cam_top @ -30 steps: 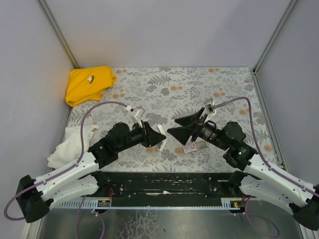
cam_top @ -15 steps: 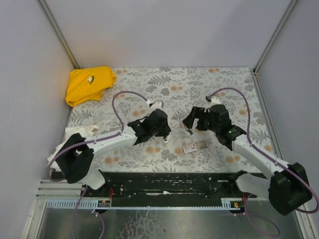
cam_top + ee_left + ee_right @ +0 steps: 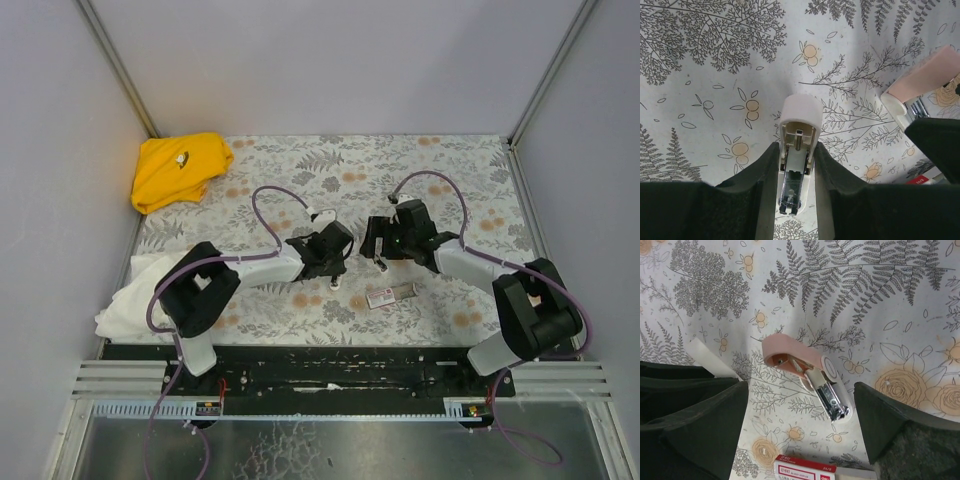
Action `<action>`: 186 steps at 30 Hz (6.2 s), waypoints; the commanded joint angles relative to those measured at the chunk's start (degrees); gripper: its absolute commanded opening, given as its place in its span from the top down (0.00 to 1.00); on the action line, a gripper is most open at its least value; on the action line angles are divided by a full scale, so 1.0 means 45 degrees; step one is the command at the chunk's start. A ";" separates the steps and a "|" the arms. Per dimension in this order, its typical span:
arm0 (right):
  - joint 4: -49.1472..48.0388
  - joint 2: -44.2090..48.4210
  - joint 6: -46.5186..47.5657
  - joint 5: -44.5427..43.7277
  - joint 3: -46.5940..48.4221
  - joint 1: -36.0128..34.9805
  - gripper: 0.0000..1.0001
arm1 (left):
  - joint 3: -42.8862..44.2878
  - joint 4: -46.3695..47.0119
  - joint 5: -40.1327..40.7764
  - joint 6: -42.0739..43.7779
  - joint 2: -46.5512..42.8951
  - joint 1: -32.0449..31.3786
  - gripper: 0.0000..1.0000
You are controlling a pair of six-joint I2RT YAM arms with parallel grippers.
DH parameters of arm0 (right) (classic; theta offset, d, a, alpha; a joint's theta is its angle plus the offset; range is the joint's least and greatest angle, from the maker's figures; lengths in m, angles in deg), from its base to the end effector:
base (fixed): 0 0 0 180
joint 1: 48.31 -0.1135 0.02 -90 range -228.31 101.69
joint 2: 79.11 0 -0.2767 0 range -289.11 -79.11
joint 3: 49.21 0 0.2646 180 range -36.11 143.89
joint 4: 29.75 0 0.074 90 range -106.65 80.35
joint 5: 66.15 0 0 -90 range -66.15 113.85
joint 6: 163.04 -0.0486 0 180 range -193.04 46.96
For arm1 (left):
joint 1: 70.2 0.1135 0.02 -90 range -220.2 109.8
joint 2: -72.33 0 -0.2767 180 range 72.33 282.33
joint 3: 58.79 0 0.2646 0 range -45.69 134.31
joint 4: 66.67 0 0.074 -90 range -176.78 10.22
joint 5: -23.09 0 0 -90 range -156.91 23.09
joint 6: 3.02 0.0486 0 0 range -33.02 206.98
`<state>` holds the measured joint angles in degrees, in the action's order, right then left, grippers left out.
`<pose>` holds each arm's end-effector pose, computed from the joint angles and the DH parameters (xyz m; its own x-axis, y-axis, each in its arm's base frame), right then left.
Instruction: Load the staples into the stapler
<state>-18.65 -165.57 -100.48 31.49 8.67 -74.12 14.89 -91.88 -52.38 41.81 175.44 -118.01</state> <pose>0.2936 0.1492 0.1851 -0.7514 0.1439 -0.6439 -0.1998 0.8804 0.4300 0.2664 -0.2758 0.1543 -0.8256 -0.1114 -0.5531 0.0485 0.9627 -0.2662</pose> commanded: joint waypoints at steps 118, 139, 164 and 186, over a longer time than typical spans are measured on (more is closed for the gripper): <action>0.3681 0.8808 -0.3125 -0.4496 -0.5100 0.2257 0.38 | 0.3101 0.3620 -0.2361 0.4929 0.2734 -0.3461 1.00; -0.0253 1.1696 -0.2214 0.3863 -0.4588 0.2252 0.20 | -0.1890 0.5517 -0.4539 0.1072 -0.3438 -0.1288 1.00; -1.5612 0.6629 -0.8608 0.7696 -0.2881 -0.1009 0.35 | -0.4403 1.1975 -1.2138 -0.5364 -0.9902 0.1963 1.00; -1.8129 0.5472 -0.9310 0.8232 -0.1649 -0.2190 0.58 | -0.4326 1.2830 -1.2286 -0.6109 -1.0195 0.1950 1.00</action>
<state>-95.19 -141.22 -141.55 67.05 -1.45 -83.21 -4.39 -39.42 -106.57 15.63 130.28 -109.51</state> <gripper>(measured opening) 0.418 0.011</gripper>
